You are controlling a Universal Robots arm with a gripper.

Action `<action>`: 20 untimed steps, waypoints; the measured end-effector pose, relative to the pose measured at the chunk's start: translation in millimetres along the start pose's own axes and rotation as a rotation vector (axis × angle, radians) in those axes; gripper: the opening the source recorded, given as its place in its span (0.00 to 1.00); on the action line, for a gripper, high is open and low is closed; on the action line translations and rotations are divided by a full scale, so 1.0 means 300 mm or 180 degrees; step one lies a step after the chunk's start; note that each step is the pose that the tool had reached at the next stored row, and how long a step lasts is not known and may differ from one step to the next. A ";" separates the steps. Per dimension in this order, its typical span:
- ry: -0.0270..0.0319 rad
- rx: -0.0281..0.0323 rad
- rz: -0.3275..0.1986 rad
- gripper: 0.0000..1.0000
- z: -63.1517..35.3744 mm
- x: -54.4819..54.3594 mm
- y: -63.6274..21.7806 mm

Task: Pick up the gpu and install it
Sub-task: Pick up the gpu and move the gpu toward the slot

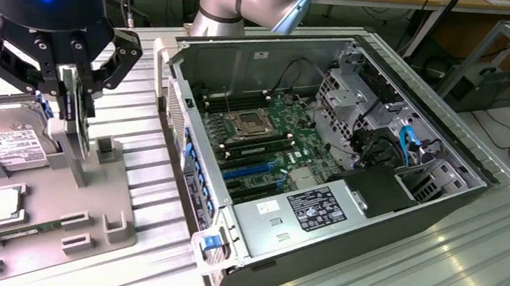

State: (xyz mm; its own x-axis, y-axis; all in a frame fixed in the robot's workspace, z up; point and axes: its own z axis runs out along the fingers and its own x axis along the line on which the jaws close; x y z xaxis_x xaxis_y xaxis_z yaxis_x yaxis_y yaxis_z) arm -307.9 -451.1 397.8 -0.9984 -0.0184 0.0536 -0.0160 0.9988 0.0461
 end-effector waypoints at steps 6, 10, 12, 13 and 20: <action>0.0009 0.0000 0.0001 0.28 -0.016 0.001 0.001; 0.0015 0.0000 0.0001 0.28 -0.028 0.001 0.001; 0.0018 0.0000 0.0001 0.28 -0.033 0.002 0.002; 0.0020 0.0000 0.0001 0.28 -0.035 0.002 0.002; 0.0031 0.0000 0.0001 0.28 -0.055 0.003 0.003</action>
State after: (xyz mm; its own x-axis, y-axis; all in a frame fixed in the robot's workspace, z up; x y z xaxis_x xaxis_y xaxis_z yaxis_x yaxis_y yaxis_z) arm -307.8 -451.1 414.2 -0.9978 -0.0184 0.0633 -0.0155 0.9988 0.0462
